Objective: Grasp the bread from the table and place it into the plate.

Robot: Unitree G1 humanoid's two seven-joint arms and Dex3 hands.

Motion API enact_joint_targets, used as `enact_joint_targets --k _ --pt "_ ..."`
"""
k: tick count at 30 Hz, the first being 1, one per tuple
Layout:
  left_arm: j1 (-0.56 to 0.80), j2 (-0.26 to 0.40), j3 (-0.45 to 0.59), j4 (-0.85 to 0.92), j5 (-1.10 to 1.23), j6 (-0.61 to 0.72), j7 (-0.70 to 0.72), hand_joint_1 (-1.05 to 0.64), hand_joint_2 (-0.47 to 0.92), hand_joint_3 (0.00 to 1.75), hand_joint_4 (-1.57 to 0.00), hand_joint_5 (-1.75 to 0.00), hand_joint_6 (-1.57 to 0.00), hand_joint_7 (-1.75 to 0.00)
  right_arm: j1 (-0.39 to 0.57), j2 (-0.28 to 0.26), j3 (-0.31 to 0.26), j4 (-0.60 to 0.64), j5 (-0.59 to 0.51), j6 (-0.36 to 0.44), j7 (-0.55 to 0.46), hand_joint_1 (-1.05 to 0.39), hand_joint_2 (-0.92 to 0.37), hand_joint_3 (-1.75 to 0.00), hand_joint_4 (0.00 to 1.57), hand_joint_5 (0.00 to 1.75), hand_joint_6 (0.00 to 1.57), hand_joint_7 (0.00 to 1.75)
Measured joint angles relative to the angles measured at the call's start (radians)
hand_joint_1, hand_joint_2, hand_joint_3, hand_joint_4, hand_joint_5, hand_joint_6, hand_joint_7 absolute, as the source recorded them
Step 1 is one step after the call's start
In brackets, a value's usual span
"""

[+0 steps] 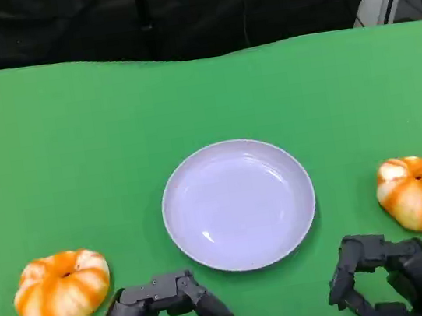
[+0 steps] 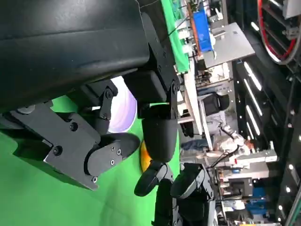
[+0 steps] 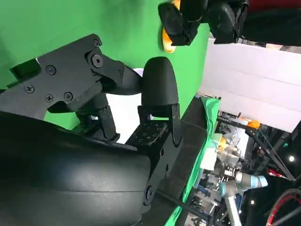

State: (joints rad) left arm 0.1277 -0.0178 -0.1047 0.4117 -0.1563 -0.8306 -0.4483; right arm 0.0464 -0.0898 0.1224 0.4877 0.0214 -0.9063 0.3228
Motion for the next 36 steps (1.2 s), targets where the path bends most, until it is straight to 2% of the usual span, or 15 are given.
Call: enact_joint_targets --k 1,4,6,8,10,12,15,17,25,26,31,36 --pt "0.003 0.000 0.000 0.000 -0.003 0.003 0.000 -0.22 0.87 0.26 -0.94 -0.27 -0.98 -0.03 0.000 0.000 0.000 0.000 0.000 0.000 0.000 -0.24 -0.63 -0.88 0.80 1.58 0.80 1.32" --pt "0.010 0.000 0.001 -0.014 -0.006 0.018 0.001 -0.26 0.92 0.12 -0.88 -0.09 -0.84 0.00 0.000 0.000 0.000 0.000 0.000 0.000 0.000 -0.25 -0.64 -0.87 0.81 1.58 0.80 1.32" --pt "0.011 0.002 0.006 -0.021 -0.007 0.019 0.002 -0.27 0.92 0.10 -0.87 -0.07 -0.82 0.00 0.000 0.000 0.000 0.000 -0.001 0.000 0.000 -0.25 -0.64 -0.86 0.81 1.58 0.80 1.32" --pt "0.011 0.004 0.012 -0.023 -0.013 0.021 0.001 -0.37 0.92 0.08 -0.73 -0.02 -0.69 0.00 0.000 0.000 0.000 0.000 -0.002 0.000 -0.001 -0.24 -0.65 -0.86 0.81 1.58 0.80 1.32" --pt "0.012 0.005 0.017 -0.027 -0.051 0.031 -0.011 -0.43 0.92 0.09 -0.65 -0.01 -0.62 0.00 0.000 0.000 0.000 0.000 -0.001 0.000 -0.001 -0.24 -0.65 -0.86 0.81 1.58 0.80 1.32" --pt "0.011 0.007 0.020 -0.030 -0.088 0.034 -0.033 -0.51 0.92 0.13 -0.51 0.00 -0.47 0.00 0.000 0.000 0.000 0.000 -0.001 0.000 0.000 -0.23 -0.65 -0.87 0.80 1.58 0.80 1.32" --pt "0.011 0.015 0.020 -0.042 -0.135 0.051 -0.074 -0.55 0.92 0.16 -0.43 0.00 -0.40 0.00 0.000 0.000 0.000 0.000 0.000 0.000 0.002 -0.23 -0.64 -0.88 0.81 1.57 0.80 1.32" --pt "0.011 0.022 0.020 -0.053 -0.166 0.065 -0.101 -0.66 0.92 0.19 -0.31 0.00 -0.28 0.00 0.000 0.000 0.000 0.000 0.000 0.000 0.002 -0.23 -0.64 -0.88 0.81 1.58 0.80 1.32" --pt "0.013 0.038 0.030 -0.095 -0.237 0.117 -0.183 -0.70 0.92 0.21 -0.28 0.00 -0.24 0.00 -0.001 0.000 0.000 0.000 0.000 0.000 0.002 -0.23 -0.63 -0.88 0.81 1.59 0.79 1.32" --pt "0.013 0.038 0.032 -0.096 -0.237 0.121 -0.186 -0.75 0.92 0.20 -0.31 -0.01 -0.26 -0.01 -0.001 0.000 0.000 0.000 0.000 0.000 0.002 -0.23 -0.63 -0.89 0.81 1.58 0.80 1.32" --pt "0.027 0.092 0.151 -0.221 -0.078 0.020 -0.082 -0.77 0.92 0.17 -0.36 -0.03 -0.30 -0.02 -0.001 0.000 0.001 0.000 -0.001 0.001 0.001 -0.22 -0.62 -0.91 0.82 1.58 0.81 1.32" --pt "0.037 0.099 0.169 -0.234 -0.037 0.005 -0.036 -0.76 0.92 0.16 -0.38 -0.03 -0.31 -0.02 -0.001 0.001 0.002 0.000 0.000 0.001 0.003 -0.21 -0.62 -0.92 0.82 1.58 0.81 1.31"
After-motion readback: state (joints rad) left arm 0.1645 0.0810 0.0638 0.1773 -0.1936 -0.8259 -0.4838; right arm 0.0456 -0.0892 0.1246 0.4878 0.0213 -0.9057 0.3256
